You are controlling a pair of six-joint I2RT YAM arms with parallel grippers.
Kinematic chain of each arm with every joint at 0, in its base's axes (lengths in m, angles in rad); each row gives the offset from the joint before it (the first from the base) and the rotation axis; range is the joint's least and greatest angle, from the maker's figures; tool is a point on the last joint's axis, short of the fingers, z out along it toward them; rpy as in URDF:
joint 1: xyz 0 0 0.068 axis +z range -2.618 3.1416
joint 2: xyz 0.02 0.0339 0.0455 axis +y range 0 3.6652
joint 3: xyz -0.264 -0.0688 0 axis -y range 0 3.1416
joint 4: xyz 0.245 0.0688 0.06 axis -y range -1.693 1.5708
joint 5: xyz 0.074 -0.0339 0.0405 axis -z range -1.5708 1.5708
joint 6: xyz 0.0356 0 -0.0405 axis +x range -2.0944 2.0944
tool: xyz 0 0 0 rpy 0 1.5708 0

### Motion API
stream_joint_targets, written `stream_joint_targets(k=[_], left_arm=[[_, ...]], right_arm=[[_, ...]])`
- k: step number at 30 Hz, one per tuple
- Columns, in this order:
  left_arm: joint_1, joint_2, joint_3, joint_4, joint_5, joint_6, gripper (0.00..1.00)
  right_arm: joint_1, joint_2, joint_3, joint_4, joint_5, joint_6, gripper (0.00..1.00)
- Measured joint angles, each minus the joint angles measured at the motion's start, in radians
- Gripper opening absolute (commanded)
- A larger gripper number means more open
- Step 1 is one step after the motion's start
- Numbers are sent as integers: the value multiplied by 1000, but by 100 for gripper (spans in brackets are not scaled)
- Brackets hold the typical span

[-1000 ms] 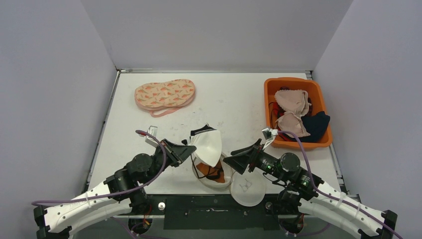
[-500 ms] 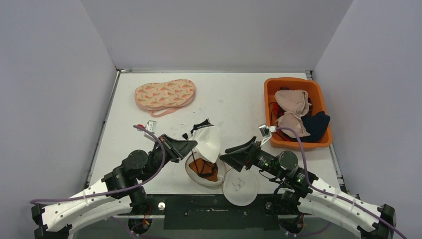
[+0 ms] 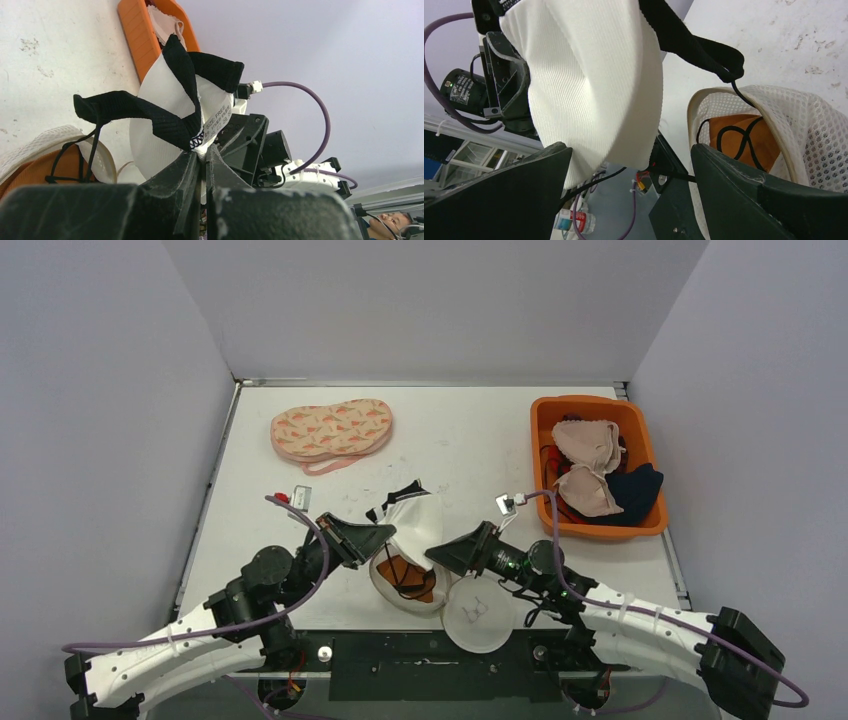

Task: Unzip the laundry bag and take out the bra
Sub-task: Pick up the bra from the laundry bag.

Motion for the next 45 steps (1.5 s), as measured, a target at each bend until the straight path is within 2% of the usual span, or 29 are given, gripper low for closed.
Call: stream_joint_targets(k=[9, 15, 17, 21, 24, 26, 29, 31, 40, 45], left_arm=[[0, -32, -88, 38, 18, -20, 0], [0, -34, -120, 83, 28, -34, 0], [0, -35, -128, 94, 30, -38, 0], [0, -35, -146, 110, 30, -43, 0], [0, -43, -160, 114, 30, -43, 0], [0, -54, -166, 114, 29, -45, 0], [0, -72, -174, 113, 25, -48, 0], [0, -87, -180, 110, 24, -53, 0], [0, -124, -200, 130, 31, -62, 0], [0, -109, -208, 168, 53, -64, 0]], right_arm=[[-34, 201, -34, 327, -72, 84, 94], [-40, 320, -34, 486, -114, 118, 97], [-40, 360, -34, 521, -127, 129, 89], [-40, 422, -34, 585, -154, 150, 65], [-41, 446, -34, 617, -167, 161, 58], [-42, 454, -34, 633, -175, 167, 63], [-46, 455, -34, 648, -182, 172, 89], [-48, 454, -34, 648, -186, 172, 96], [-57, 434, -40, 636, -198, 156, 100], [-61, 441, -40, 656, -217, 156, 93]])
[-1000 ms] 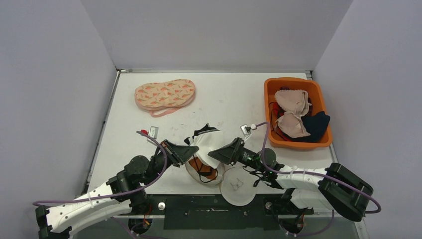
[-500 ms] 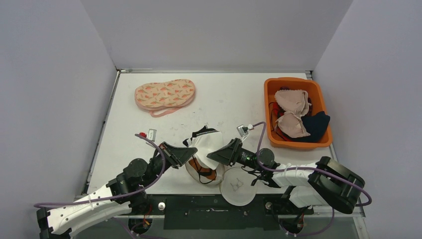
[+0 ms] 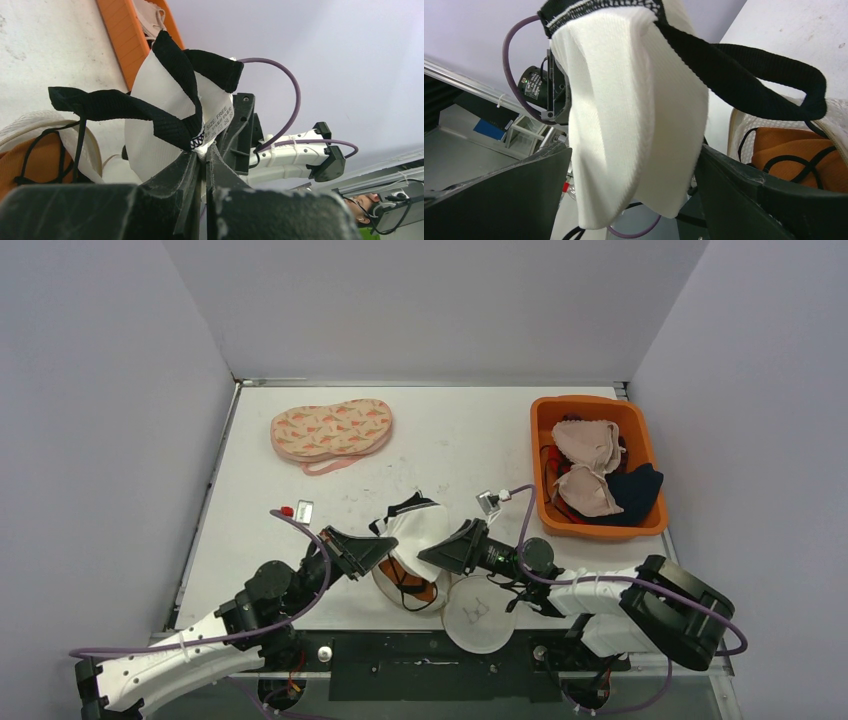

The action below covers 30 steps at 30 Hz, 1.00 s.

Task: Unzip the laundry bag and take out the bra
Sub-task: Pick up the bra from the laundry bag.

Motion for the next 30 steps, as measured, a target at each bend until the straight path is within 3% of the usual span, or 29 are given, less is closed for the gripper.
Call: stream_joint_targets(k=[11, 19, 24, 30], left_arm=[[0, 13, 0, 58, 30, 3, 0], [0, 56, -23, 96, 38, 2, 0], [1, 57, -43, 114, 37, -1, 0], [1, 57, -64, 134, 37, -9, 0]], right_arm=[[-20, 100, -41, 122, -50, 43, 90], [-18, 238, -30, 171, -86, 132, 99], [-18, 230, -20, 178, -91, 134, 89], [-18, 211, -17, 178, -85, 122, 53]])
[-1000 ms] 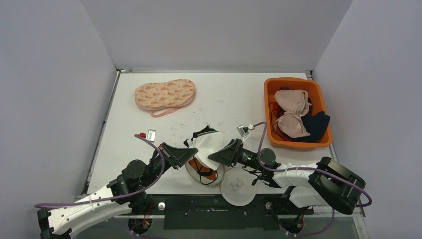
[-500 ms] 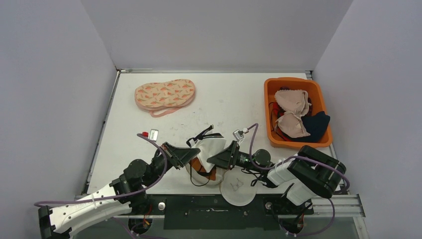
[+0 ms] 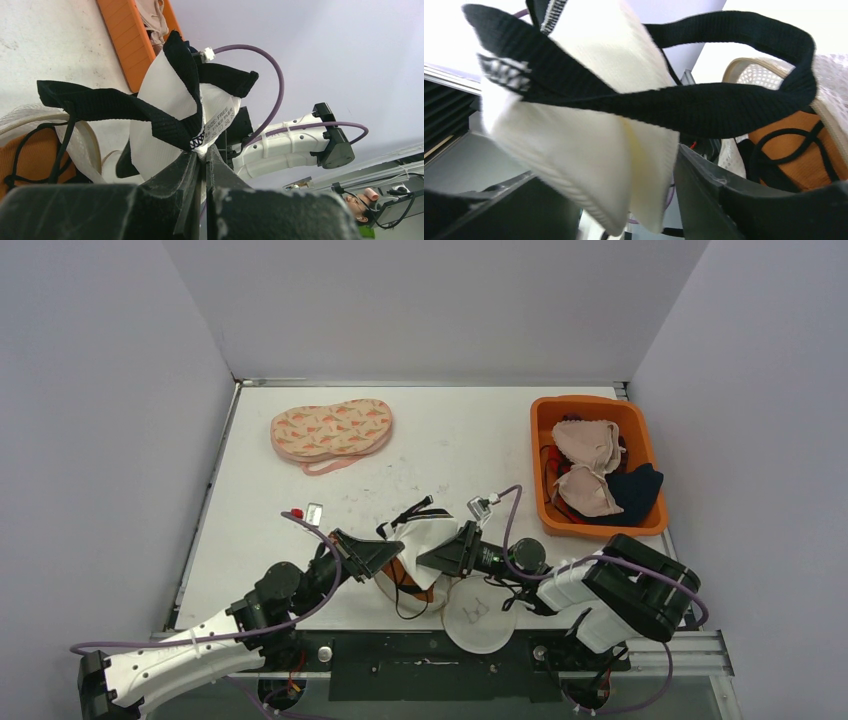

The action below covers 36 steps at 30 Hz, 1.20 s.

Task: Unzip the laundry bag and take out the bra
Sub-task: Pick up the bra from the laundry bag.

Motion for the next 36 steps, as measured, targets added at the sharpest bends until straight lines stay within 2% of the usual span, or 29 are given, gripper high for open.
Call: stream_joint_targets(k=[3, 6, 7, 8, 9, 11, 13, 16, 18, 21, 25, 30, 36], left_arm=[[0, -4, -3, -3, -5, -6, 0], [0, -20, -3, -17, -16, -13, 1], [0, -26, -3, -25, -23, -14, 7], [0, -31, -3, -33, -31, -16, 19], [0, -36, -2, -42, -38, -16, 32], [1, -45, -2, -72, -55, -16, 53], [2, -51, 5, -131, -69, -21, 66], [3, -59, 23, -237, -83, -18, 77], [3, -73, 36, -308, -92, -19, 82], [3, -103, 48, -385, -110, -21, 88], [3, -120, 50, -483, -128, -15, 91], [3, -72, 25, -483, -105, 11, 89], [-4, 105, -71, -332, -44, 63, 89]], right_arm=[[0, -17, 3, 1, 1, -4, 37], [0, -38, 3, 0, 2, -15, 16], [0, -48, 3, -1, 1, -19, 9], [0, -58, 3, -2, 1, -25, 6], [0, -70, 3, -3, 0, -35, 5], [0, -109, 3, -19, -1, -56, 5], [0, -186, 5, -79, -4, -101, 5], [5, -364, 37, -300, 0, -222, 5], [19, -505, 100, -526, 17, -343, 5], [32, -631, 193, -790, 47, -496, 5], [34, -697, 265, -999, 84, -638, 5], [34, -714, 269, -1085, 103, -698, 5], [34, -717, 239, -1057, 100, -678, 5]])
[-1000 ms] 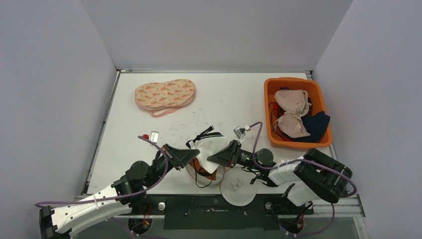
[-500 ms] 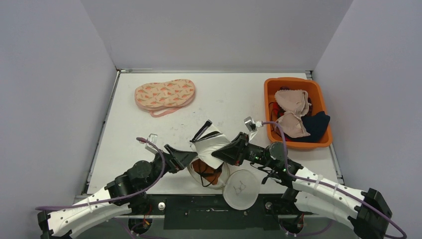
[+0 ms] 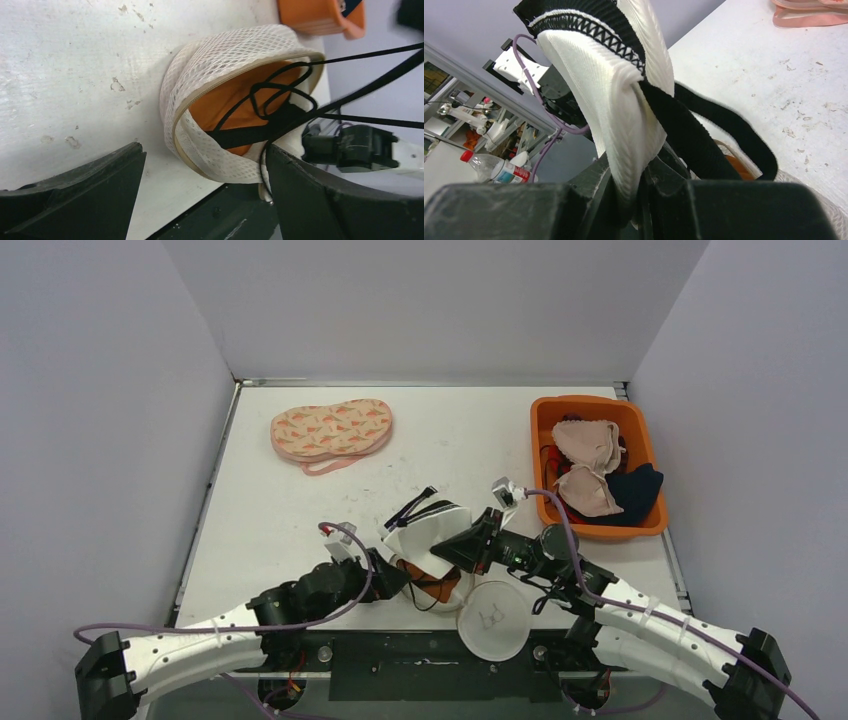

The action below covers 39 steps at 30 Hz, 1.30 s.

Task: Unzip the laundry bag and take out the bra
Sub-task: Pick up the bra from the laundry bag.

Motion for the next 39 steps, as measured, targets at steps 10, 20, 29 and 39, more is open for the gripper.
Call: stream_joint_targets(k=[10, 20, 29, 39], left_arm=[[-11, 270, -6, 226, 37, 52, 62], [-11, 346, -1, 285, 23, 51, 74], [-11, 133, 10, 167, 10, -2, 96], [-11, -85, 19, -9, -12, -14, 98]], right_arm=[[-1, -37, -3, 46, -5, 39, 5], [-2, -39, 62, 21, -33, 40, 5], [-3, -51, 224, -105, -27, -65, 5], [-8, -50, 328, -217, -9, -152, 5]])
